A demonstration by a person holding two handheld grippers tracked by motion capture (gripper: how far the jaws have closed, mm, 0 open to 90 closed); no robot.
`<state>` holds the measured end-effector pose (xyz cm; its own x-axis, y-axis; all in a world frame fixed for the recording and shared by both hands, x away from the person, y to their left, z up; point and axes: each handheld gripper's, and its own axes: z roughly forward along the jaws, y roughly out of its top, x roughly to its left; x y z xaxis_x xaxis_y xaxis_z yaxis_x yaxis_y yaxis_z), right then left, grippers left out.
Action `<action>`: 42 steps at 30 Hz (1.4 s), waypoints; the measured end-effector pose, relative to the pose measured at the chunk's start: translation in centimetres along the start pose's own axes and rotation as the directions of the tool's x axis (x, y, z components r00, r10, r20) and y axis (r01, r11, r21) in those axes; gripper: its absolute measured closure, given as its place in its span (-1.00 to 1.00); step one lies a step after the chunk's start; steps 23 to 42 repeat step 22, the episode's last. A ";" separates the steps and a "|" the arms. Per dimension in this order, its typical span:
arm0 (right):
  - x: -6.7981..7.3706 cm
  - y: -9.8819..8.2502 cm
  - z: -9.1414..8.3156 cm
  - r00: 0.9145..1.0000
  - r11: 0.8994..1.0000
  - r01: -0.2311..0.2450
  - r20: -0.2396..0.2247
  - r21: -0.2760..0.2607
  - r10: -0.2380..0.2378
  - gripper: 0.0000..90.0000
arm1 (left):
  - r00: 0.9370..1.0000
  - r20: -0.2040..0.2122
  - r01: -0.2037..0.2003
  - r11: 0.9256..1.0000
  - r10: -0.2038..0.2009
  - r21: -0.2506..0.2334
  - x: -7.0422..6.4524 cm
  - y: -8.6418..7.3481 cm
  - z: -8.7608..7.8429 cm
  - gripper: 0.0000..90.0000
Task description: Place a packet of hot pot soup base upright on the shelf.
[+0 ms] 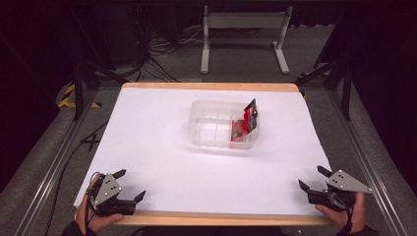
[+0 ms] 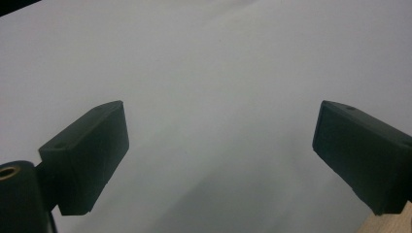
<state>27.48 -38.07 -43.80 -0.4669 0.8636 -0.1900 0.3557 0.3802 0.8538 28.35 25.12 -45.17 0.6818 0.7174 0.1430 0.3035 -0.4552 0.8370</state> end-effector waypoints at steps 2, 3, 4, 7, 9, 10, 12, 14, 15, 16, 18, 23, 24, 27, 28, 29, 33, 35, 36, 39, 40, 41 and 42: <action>0.0 0.0 0.0 1.000 1.000 -0.001 0.002 0.000 0.001 -0.57 | 1.000 0.000 0.000 1.000 0.000 0.000 0.0 0.0 0.0 -0.85; 0.0 0.0 0.0 1.000 1.000 -0.003 0.002 -0.001 0.003 -0.57 | 1.000 -0.001 0.001 1.000 -0.001 0.000 0.0 0.0 0.0 -0.85; 0.0 0.0 0.0 1.000 1.000 0.000 0.004 -0.004 0.000 -0.57 | 1.000 -0.002 0.004 1.000 -0.004 -0.001 0.0 0.0 0.0 -0.85; 0.0 0.0 0.0 1.000 1.000 0.000 0.001 -0.002 0.000 -0.57 | 1.000 -0.003 0.006 1.000 -0.006 -0.003 0.0 0.0 0.0 -0.85; 0.1 0.1 0.0 1.000 1.000 0.003 0.004 -0.003 -0.003 -0.57 | 1.000 -0.003 0.006 1.000 -0.006 -0.001 0.0 0.0 0.0 -0.85; 0.1 0.1 0.0 1.000 1.000 0.002 0.001 -0.004 -0.002 -0.57 | 1.000 -0.002 0.003 1.000 -0.003 0.000 0.0 0.0 0.0 -0.85; 0.1 0.1 0.0 1.000 1.000 0.003 0.004 -0.003 -0.003 -0.57 | 1.000 -0.002 0.004 1.000 -0.004 0.000 0.0 0.0 0.0 -0.85; 0.0 0.1 0.0 1.000 1.000 0.000 0.004 -0.004 0.000 -0.57 | 1.000 -0.003 0.001 1.000 -0.001 0.000 0.0 0.0 0.0 -0.85; 0.0 0.1 0.0 1.000 1.000 0.001 0.005 -0.002 -0.001 -0.57 | 1.000 -0.002 0.001 1.000 -0.001 0.001 0.0 0.0 0.0 -0.85; 0.0 0.1 0.0 1.000 1.000 0.001 0.005 -0.002 -0.001 -0.57 | 1.000 0.000 0.000 1.000 0.000 -0.001 0.0 0.0 0.0 -0.85; 0.0 0.1 0.0 1.000 1.000 0.001 0.003 -0.001 -0.001 -0.57 | 1.000 -0.002 0.001 1.000 -0.001 0.000 0.0 0.0 0.0 -0.85; 0.0 0.1 0.0 1.000 1.000 0.001 0.004 -0.004 -0.001 -0.57 | 1.000 0.001 0.005 1.000 -0.005 0.001 0.0 0.0 0.1 -0.85; 0.0 0.1 0.0 1.000 1.000 0.001 0.004 -0.004 -0.001 -0.57 | 1.000 0.001 0.005 1.000 -0.005 0.001 0.0 0.0 0.1 -0.85; 0.0 0.1 0.0 1.000 1.000 0.001 0.004 -0.004 -0.001 -0.57 | 1.000 0.001 0.005 1.000 -0.005 0.001 0.0 0.0 0.1 -0.85; 0.0 0.1 0.0 1.000 1.000 0.001 0.004 -0.004 -0.001 -0.57 | 1.000 0.001 0.005 1.000 -0.005 0.001 0.0 0.0 0.1 -0.85; 0.0 0.1 0.0 1.000 1.000 0.001 0.004 -0.004 -0.001 -0.57 | 1.000 0.001 0.005 1.000 -0.005 0.001 0.0 0.0 0.1 -0.85; 0.0 0.1 0.0 1.000 1.000 0.001 0.004 -0.004 -0.001 -0.57 | 1.000 0.001 0.005 1.000 -0.005 0.001 0.0 0.0 0.1 -0.85; 0.0 0.1 0.0 1.000 1.000 0.001 0.004 -0.004 -0.001 -0.57 | 1.000 0.001 0.005 1.000 -0.005 0.001 0.0 0.0 0.1 -0.85; 0.0 0.1 0.0 1.000 1.000 0.001 0.004 -0.004 -0.001 -0.57 | 1.000 0.001 0.005 1.000 -0.005 0.001 0.0 0.0 0.1 -0.85; 0.0 0.1 0.0 1.000 1.000 0.001 0.004 -0.004 -0.001 -0.57 | 1.000 0.001 0.005 1.000 -0.005 0.001 0.0 0.0 0.1 -0.85; 0.0 0.1 0.0 1.000 1.000 0.001 0.004 -0.004 -0.001 -0.57 | 1.000 0.001 0.005 1.000 -0.005 0.001 0.0 0.0 0.1 -0.85; 0.0 0.1 0.0 1.000 1.000 0.001 0.004 -0.004 -0.001 -0.57 | 1.000 0.001 0.005 1.000 -0.005 0.001 0.0 0.0 0.1 -0.85; 0.0 0.1 0.0 1.000 1.000 0.001 0.004 -0.004 -0.001 -0.57 | 1.000 0.001 0.005 1.000 -0.005 0.001 0.0 0.0 0.1 -0.85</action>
